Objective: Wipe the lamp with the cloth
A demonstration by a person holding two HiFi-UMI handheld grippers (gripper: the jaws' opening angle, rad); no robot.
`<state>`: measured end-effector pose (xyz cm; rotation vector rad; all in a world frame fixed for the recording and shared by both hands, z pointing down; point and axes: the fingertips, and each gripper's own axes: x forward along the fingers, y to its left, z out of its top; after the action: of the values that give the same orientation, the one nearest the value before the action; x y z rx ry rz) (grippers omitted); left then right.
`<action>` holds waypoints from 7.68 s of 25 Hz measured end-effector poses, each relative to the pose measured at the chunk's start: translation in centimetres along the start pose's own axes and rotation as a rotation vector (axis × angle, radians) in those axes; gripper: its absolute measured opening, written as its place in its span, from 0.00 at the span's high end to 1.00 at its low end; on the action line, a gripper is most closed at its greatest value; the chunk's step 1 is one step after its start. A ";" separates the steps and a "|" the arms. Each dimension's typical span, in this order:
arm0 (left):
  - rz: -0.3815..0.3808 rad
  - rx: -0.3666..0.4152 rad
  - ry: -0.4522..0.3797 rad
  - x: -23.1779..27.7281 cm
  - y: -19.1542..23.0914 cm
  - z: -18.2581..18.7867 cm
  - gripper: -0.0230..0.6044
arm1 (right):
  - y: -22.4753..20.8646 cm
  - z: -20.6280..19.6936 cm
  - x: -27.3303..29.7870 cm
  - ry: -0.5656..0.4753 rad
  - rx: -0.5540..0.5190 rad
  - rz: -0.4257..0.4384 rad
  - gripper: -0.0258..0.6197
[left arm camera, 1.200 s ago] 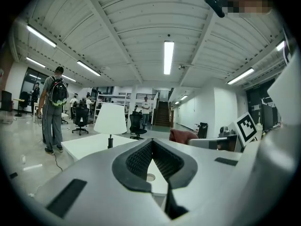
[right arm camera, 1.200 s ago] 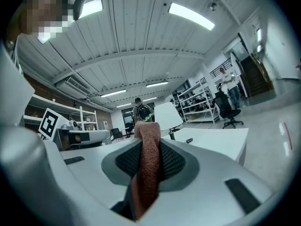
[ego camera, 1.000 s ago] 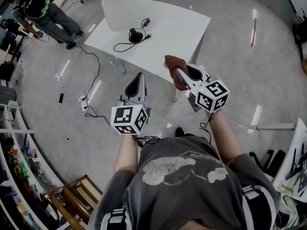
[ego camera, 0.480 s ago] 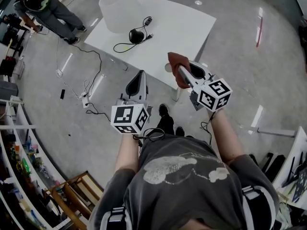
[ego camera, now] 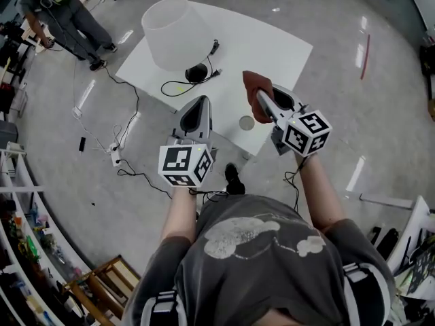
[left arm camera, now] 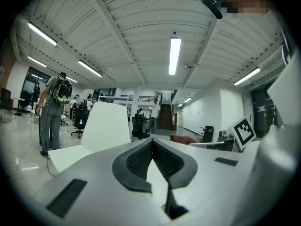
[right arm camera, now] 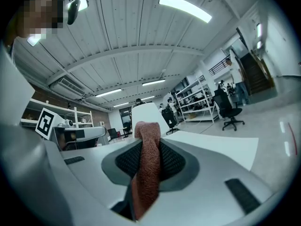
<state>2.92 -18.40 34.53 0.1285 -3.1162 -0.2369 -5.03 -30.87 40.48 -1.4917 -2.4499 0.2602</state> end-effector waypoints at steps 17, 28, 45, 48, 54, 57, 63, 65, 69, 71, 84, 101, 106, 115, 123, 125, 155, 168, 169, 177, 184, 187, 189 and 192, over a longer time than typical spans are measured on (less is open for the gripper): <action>-0.050 -0.006 -0.083 7.9 6.9 5.9 0.95 | -2.2 8.0 10.1 -0.022 -0.089 -0.029 0.83; 0.095 0.005 -0.086 8.9 6.1 8.5 0.95 | -4.6 12.0 12.5 -0.003 -0.067 0.095 0.83; 0.407 0.050 -0.129 8.9 7.9 10.6 0.95 | -4.1 19.2 22.9 -0.046 -0.167 0.428 0.83; 0.442 0.053 -0.130 8.9 8.5 10.4 0.95 | -3.3 19.3 24.6 -0.040 -0.187 0.469 0.83; 0.482 0.047 -0.119 9.1 8.8 9.5 0.95 | -3.3 17.9 26.2 -0.003 -0.190 0.502 0.83; 0.494 0.037 -0.111 9.2 8.9 8.8 0.95 | -3.8 16.7 26.4 0.021 -0.179 0.499 0.83; 0.505 0.009 -0.086 9.7 8.9 7.4 0.95 | -5.4 14.1 26.5 0.079 -0.159 0.479 0.83; 0.504 0.005 -0.076 9.9 8.9 6.8 0.95 | -6.0 13.1 26.4 0.095 -0.160 0.471 0.83; 0.503 -0.009 -0.057 9.8 8.8 5.8 0.95 | -6.8 11.2 26.0 0.127 -0.144 0.447 0.83; 0.500 -0.016 -0.047 9.7 8.7 5.3 0.95 | -7.1 10.3 25.7 0.142 -0.136 0.436 0.83; 0.450 -0.056 -0.006 9.2 9.6 2.7 0.95 | -8.9 6.7 24.1 0.195 -0.131 0.330 0.83; 0.334 -0.002 -0.134 7.5 12.5 7.9 0.95 | -0.6 16.9 20.9 -0.038 -0.240 0.343 0.83; 0.291 -0.011 -0.127 7.2 13.6 7.5 0.95 | 0.7 15.5 20.9 -0.033 -0.245 0.312 0.83; 0.162 -0.010 -0.085 7.6 14.0 6.5 0.95 | 0.2 11.4 19.8 -0.011 -0.177 0.187 0.83; 0.101 -0.024 -0.040 6.3 13.7 5.9 0.95 | 0.6 8.1 18.2 0.036 -0.129 0.100 0.83; 0.099 -0.027 -0.030 6.0 13.0 5.6 0.95 | 0.4 7.3 17.5 0.055 -0.122 0.090 0.83; 0.149 0.039 -0.077 2.4 12.5 8.9 0.95 | 6.1 13.5 16.9 -0.103 -0.142 0.208 0.83; -0.061 0.010 -0.018 3.2 17.8 5.5 0.95 | 8.0 7.0 18.8 -0.098 -0.086 0.013 0.83; -0.075 0.008 -0.014 3.1 17.9 5.2 0.95 | 8.0 6.4 18.7 -0.094 -0.080 -0.003 0.83; -0.183 -0.016 0.027 3.2 19.1 3.4 0.95 | 7.2 1.4 18.3 -0.060 0.006 -0.153 0.83; -0.263 -0.042 0.067 2.5 20.2 2.0 0.95 | 7.4 -2.0 18.0 -0.033 0.046 -0.269 0.83; -0.285 -0.053 0.084 1.9 20.3 1.4 0.95 | 7.9 -2.7 17.6 -0.027 0.049 -0.302 0.83; -0.289 -0.057 0.093 1.9 20.4 1.1 0.95 | 8.1 -2.7 17.3 -0.029 0.052 -0.317 0.83; -0.288 -0.059 0.093 2.2 20.8 0.9 0.95 | 8.4 -2.3 17.2 -0.036 0.046 -0.318 0.83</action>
<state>-0.93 2.07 36.77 0.5713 -2.9841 -0.3157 -4.77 -11.72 42.48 -1.0651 -2.6414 0.2775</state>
